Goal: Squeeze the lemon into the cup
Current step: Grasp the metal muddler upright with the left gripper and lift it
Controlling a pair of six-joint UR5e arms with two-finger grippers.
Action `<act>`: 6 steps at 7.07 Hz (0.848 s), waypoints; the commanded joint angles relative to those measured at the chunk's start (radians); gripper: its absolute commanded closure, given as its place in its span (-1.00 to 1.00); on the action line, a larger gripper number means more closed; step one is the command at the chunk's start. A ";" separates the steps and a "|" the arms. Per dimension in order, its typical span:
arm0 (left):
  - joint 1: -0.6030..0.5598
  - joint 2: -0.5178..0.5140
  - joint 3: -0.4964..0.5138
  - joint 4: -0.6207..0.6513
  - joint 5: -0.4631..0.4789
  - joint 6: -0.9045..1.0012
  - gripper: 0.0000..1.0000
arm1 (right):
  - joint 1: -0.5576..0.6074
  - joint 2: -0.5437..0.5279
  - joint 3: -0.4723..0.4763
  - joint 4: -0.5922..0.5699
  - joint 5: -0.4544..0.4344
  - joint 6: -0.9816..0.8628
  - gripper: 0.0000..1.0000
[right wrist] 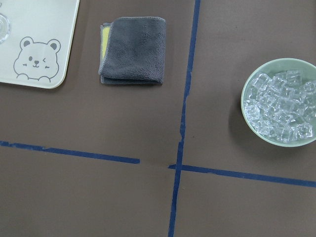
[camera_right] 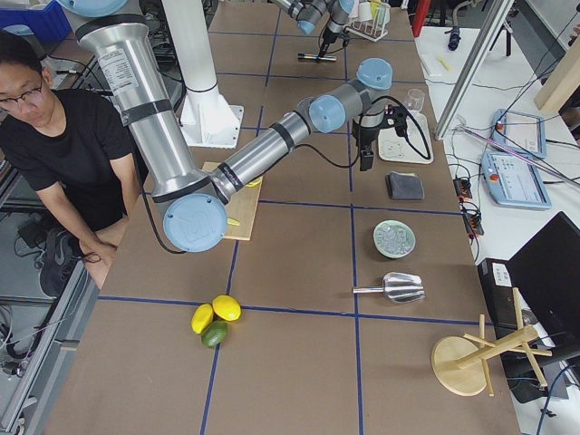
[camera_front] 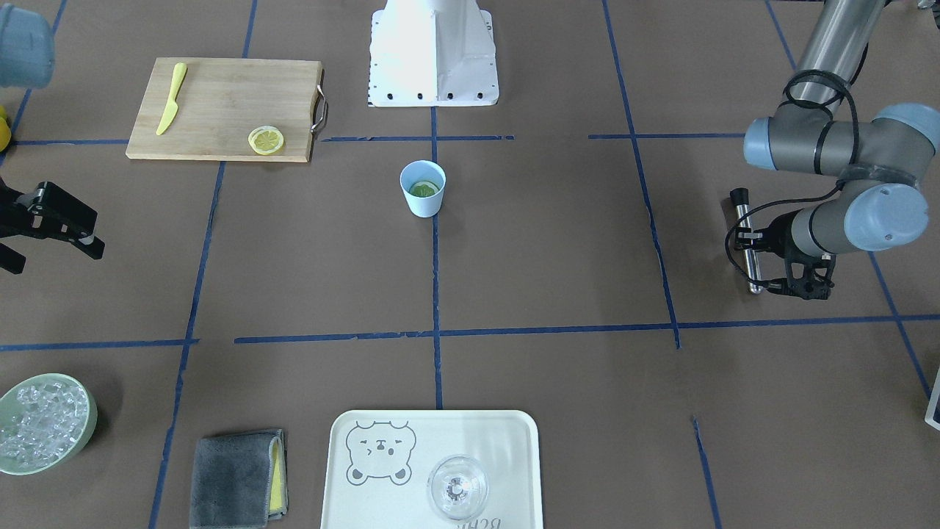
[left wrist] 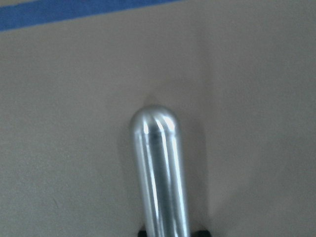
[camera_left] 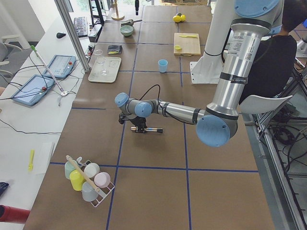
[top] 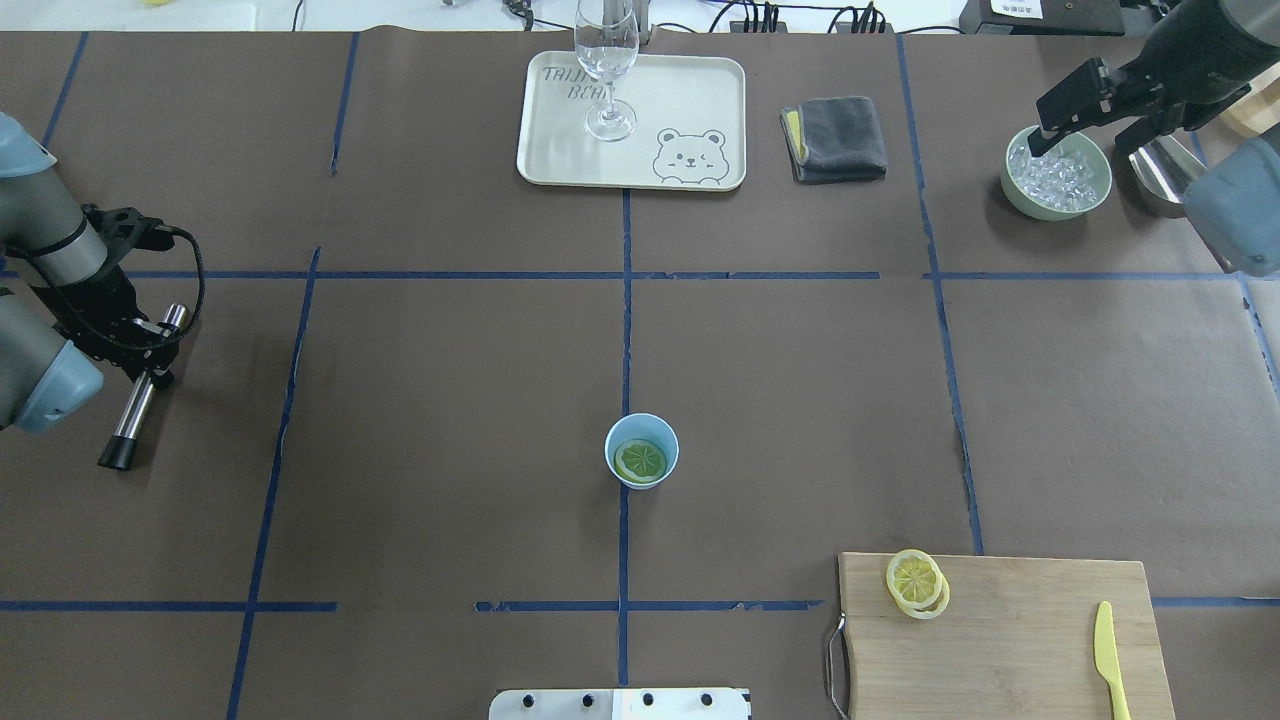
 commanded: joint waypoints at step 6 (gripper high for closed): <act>-0.016 -0.130 -0.381 -0.028 0.273 -0.163 1.00 | 0.070 -0.085 0.018 0.000 0.016 -0.020 -1.00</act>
